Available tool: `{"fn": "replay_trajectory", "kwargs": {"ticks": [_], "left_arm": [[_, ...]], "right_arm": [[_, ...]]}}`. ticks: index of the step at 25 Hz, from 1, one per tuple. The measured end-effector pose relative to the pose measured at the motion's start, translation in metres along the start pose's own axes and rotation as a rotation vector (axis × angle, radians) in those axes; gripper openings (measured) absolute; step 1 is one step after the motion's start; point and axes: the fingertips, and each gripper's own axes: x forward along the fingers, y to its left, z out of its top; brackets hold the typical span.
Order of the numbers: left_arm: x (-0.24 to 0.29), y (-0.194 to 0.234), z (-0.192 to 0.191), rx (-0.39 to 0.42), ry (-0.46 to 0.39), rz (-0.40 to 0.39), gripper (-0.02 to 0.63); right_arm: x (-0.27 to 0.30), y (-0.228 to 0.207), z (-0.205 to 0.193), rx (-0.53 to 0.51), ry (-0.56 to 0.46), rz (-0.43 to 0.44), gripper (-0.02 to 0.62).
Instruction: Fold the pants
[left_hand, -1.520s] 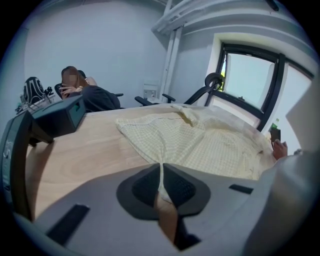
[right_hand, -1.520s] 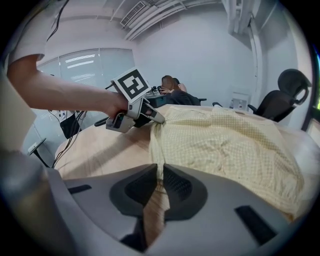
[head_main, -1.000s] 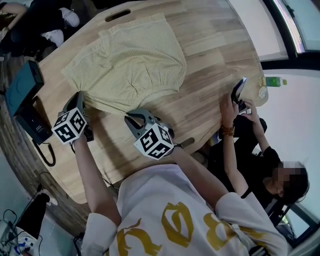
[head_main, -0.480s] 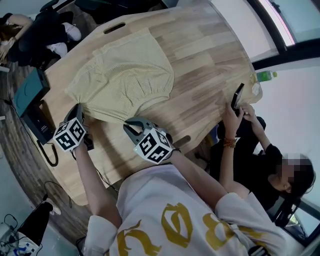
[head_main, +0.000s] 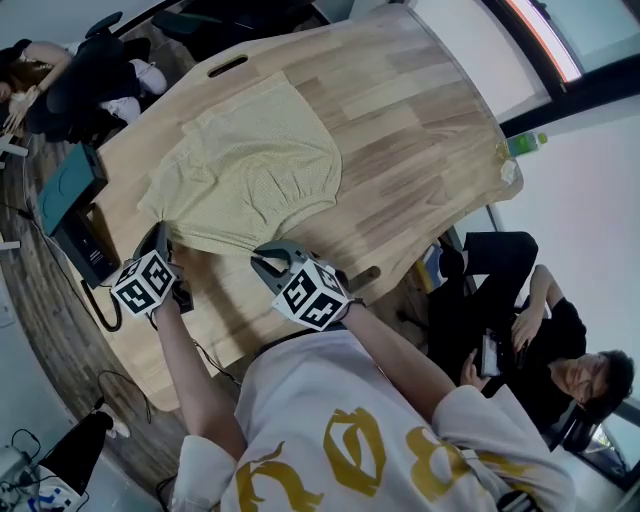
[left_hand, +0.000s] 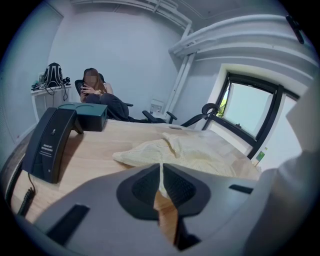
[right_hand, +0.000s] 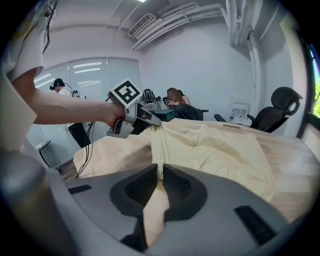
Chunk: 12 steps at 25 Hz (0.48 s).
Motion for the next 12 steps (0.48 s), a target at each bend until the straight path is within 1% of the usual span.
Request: {"fn": "replay_trajectory", "kwargs": {"ticks": [4,7,12], "left_arm": [[-0.001,-0.003,0.006,0.051,0.006,0.010,0.023],[-0.003,-0.007,0.012,0.054,-0.008,0.008,0.023],[0.000,-0.021,0.032,0.076,-0.032,-0.023,0.023]], "right_arm": [[-0.002,-0.006,0.004,0.014,-0.017,-0.022,0.035],[-0.005,-0.009,0.006,0.020,-0.028,-0.038,0.035],[-0.013,-0.020,0.013,0.038,-0.068,-0.088,0.035]]}}
